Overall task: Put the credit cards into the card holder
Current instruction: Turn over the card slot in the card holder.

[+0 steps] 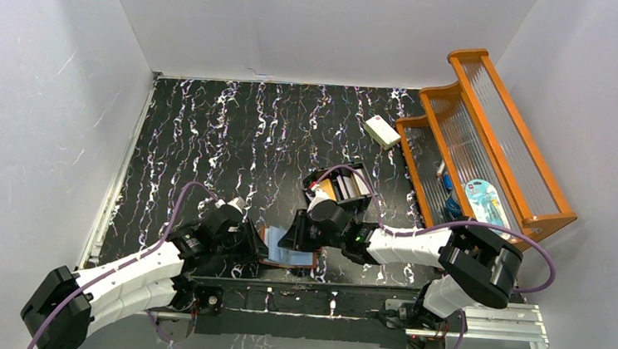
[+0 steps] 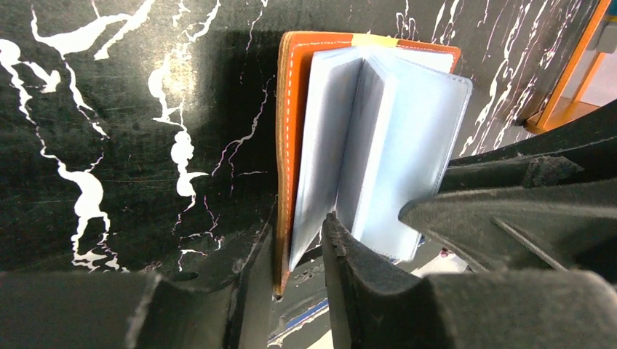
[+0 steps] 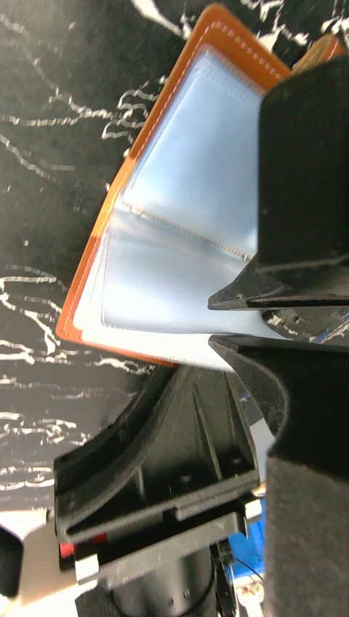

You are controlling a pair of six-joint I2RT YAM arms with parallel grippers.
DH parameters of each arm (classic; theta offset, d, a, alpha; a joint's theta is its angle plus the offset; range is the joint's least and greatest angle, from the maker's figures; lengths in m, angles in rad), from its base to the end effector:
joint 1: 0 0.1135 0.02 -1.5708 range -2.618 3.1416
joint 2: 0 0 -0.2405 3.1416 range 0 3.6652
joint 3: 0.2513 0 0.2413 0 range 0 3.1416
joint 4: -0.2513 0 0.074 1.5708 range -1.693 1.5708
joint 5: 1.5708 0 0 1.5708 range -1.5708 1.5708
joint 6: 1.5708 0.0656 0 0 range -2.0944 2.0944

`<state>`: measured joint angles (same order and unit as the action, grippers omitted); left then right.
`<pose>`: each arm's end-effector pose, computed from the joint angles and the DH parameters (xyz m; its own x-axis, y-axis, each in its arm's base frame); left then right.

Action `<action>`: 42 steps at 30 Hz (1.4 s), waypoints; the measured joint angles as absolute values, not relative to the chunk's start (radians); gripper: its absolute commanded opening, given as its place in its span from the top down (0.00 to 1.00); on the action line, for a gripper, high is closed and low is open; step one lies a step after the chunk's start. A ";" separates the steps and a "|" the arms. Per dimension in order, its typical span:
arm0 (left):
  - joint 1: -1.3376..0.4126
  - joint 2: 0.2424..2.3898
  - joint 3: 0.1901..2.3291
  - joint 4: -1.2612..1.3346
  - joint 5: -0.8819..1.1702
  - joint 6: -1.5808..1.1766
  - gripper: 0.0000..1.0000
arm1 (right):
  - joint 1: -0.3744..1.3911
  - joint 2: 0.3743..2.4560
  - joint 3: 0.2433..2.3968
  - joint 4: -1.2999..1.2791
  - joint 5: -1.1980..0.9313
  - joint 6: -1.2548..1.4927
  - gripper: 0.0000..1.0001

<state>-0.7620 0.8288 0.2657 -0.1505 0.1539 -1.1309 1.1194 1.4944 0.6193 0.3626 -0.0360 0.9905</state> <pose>0.1320 -0.1399 0.1259 -0.8948 -0.3820 -0.2312 -0.1022 0.6792 -0.7268 0.1371 0.2882 0.1439 -0.8808 0.0991 -0.4631 -0.3216 0.5926 0.7385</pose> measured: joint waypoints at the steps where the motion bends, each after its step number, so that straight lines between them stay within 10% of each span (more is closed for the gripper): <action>1: -0.762 0.827 0.266 -0.154 0.154 -1.131 0.67 | 1.119 1.494 0.619 0.352 -0.027 0.990 0.76; 42: -0.762 0.808 0.444 -0.393 -0.018 -1.024 0.52 | 1.080 1.322 0.898 -0.293 0.228 0.738 0.45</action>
